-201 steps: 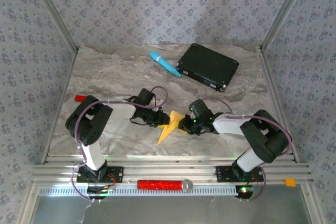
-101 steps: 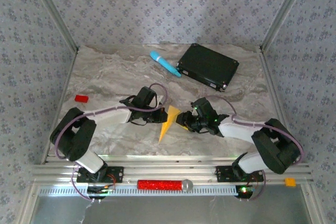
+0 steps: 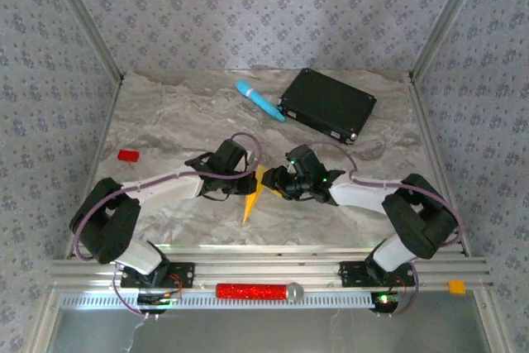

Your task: Fold a paper plane with a square sheet of paper (pick it up from the middle)

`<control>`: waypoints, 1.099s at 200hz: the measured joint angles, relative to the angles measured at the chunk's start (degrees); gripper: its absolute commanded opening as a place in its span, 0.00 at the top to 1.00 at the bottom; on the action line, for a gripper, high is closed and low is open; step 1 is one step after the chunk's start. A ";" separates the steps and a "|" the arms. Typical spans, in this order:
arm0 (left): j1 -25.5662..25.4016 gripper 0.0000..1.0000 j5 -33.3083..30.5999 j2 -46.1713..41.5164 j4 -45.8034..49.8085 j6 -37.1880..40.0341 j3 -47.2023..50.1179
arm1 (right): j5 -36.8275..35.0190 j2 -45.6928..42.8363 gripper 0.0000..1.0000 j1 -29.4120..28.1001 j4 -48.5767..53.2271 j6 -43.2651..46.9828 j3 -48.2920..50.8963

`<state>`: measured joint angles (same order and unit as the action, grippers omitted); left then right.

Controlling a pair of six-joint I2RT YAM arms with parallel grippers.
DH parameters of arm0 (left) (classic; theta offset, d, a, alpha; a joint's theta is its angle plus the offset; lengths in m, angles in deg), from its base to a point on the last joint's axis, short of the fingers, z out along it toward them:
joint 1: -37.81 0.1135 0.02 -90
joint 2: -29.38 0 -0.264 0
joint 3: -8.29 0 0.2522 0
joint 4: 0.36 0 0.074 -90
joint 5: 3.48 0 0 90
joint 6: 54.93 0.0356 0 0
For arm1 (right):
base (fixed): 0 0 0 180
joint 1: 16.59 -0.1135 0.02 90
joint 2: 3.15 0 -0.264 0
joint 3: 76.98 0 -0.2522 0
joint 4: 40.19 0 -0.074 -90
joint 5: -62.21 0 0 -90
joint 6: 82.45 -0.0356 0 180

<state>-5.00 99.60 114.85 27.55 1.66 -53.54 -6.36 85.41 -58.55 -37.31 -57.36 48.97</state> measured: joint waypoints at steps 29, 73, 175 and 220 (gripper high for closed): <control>-0.09 0.94 -1.18 -0.59 0.96 0.00 0.02 | 0.04 3.45 0.67 -0.35 1.03 -0.61 -2.05; -0.09 0.81 -2.38 -0.96 1.84 0.92 0.72 | 1.14 5.79 0.80 -0.35 1.60 -1.44 -2.08; -0.35 0.59 1.16 -3.02 3.26 0.76 3.67 | 3.04 9.05 0.90 -0.35 -4.00 -4.37 -0.66; -0.52 0.59 2.78 -3.58 3.21 0.83 3.69 | 3.04 9.05 0.90 -0.35 -4.42 -4.44 -0.42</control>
<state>-5.52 102.37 111.27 30.76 2.49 -49.85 -3.32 94.46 -58.90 -41.72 -61.79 48.55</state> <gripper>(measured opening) 0.410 0.102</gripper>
